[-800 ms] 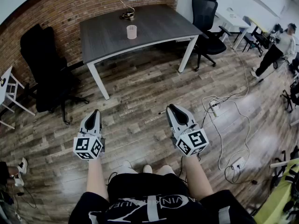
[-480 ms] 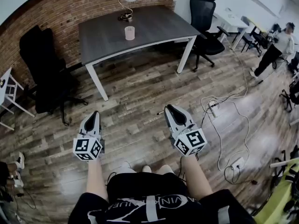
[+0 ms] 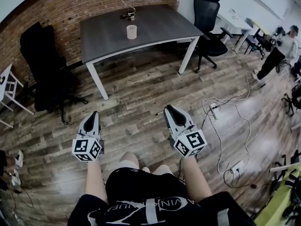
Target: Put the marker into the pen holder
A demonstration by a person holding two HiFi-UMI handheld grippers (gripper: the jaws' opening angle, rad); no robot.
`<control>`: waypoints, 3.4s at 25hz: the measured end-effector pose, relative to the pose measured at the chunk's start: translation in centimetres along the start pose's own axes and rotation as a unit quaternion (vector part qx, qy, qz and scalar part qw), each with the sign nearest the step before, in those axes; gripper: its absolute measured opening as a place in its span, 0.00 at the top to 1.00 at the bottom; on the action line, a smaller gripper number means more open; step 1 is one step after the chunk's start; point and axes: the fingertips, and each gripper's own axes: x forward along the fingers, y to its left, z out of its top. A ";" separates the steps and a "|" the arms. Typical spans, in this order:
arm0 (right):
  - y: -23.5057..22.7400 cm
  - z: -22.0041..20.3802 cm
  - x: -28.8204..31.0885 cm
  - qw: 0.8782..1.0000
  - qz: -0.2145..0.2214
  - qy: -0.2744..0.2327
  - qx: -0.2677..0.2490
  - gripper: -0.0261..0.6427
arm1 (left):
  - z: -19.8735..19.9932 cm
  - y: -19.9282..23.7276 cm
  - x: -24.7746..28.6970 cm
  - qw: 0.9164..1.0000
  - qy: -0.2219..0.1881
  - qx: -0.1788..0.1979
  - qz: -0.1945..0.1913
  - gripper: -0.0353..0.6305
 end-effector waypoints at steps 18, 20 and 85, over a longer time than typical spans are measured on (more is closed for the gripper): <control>-6.3 -1.2 10.7 1.000 -0.015 0.002 0.008 0.88 | 0.8 5.5 12.7 1.000 -0.016 0.001 -0.016 0.93; -7.0 -1.1 12.5 1.000 -0.019 0.001 0.010 0.88 | 1.0 6.3 14.6 1.000 -0.016 0.002 -0.021 0.93; -30.9 -4.6 62.1 0.996 0.065 0.044 0.051 0.88 | -0.4 22.6 62.9 0.999 0.029 -0.012 -0.025 0.93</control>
